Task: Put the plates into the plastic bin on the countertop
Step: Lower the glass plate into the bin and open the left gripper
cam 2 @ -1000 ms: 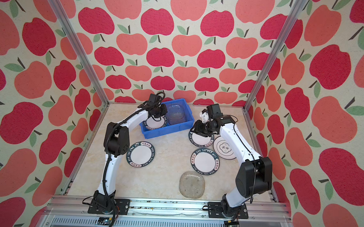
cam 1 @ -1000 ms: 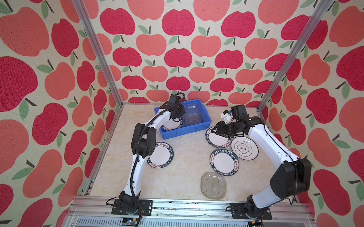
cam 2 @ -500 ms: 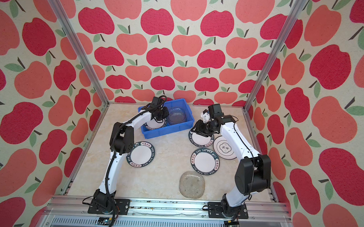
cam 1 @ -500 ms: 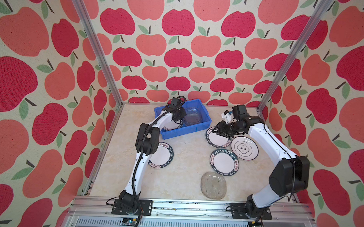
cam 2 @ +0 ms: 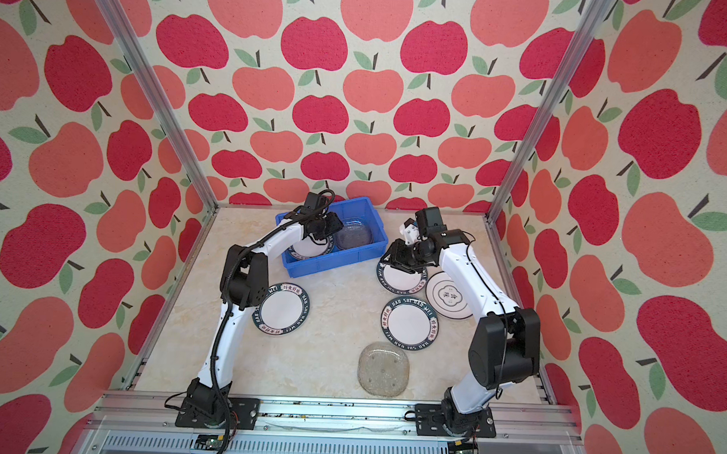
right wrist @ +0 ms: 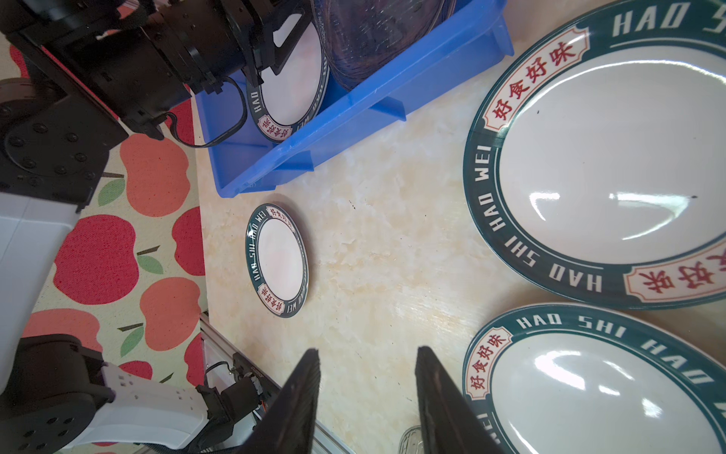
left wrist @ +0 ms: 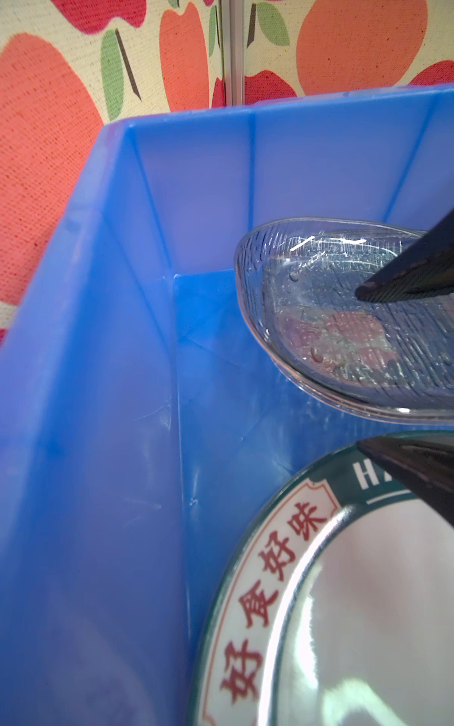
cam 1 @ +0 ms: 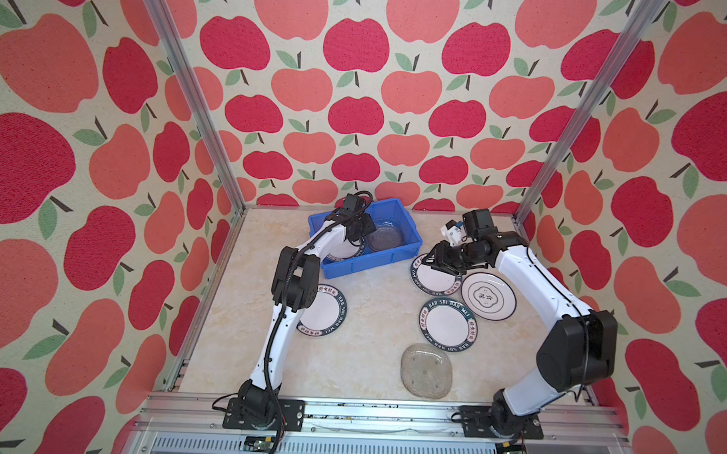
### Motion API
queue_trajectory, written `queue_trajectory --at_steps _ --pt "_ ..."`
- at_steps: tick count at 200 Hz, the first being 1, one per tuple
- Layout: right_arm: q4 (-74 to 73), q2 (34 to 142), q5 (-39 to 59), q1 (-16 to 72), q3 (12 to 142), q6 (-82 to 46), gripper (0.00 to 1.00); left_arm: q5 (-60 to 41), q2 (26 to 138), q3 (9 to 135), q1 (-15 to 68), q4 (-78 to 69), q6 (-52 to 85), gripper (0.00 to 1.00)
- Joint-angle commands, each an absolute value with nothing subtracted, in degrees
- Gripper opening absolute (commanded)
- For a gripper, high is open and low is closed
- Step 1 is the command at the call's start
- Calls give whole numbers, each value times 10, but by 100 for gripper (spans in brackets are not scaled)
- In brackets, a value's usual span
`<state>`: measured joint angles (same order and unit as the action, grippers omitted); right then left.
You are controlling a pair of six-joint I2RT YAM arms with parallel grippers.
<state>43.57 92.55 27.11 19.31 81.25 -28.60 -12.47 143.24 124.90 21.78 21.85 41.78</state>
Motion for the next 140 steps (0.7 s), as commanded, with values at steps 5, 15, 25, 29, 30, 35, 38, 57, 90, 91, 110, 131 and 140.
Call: queue_trajectory --at_steps 5,15,25,29,30,35,38,57,90,91,110,131,140 --pt "441 934 286 188 827 -278 43 -113 1402 1270 223 227 401 57" --pt "441 934 287 187 827 -277 43 -114 1405 1276 227 224 397 57" --pt "440 934 289 187 826 -277 42 -115 1413 1290 232 225 396 57" --pt "440 935 289 187 825 -277 42 -117 1419 1297 233 226 396 57" --pt "440 935 290 186 825 -277 42 -118 1420 1299 234 226 396 57" --pt "439 935 288 186 825 -277 42 -121 1427 1308 236 227 395 57" --pt "439 936 289 186 825 -277 42 -122 1431 1313 238 229 395 57" --pt "440 937 292 186 825 -277 41 -131 1459 1348 244 240 398 56" --pt "442 935 290 185 825 -275 40 -143 1489 1376 250 246 408 54" --pt "442 934 291 185 824 -275 40 -143 1490 1376 250 246 408 54" --pt "444 934 290 185 822 -275 40 -145 1498 1376 251 245 417 54" --pt "442 929 288 185 814 -277 40 -150 1506 1370 252 241 425 53" --pt "439 926 289 185 810 -278 40 -153 1509 1366 253 235 430 53"
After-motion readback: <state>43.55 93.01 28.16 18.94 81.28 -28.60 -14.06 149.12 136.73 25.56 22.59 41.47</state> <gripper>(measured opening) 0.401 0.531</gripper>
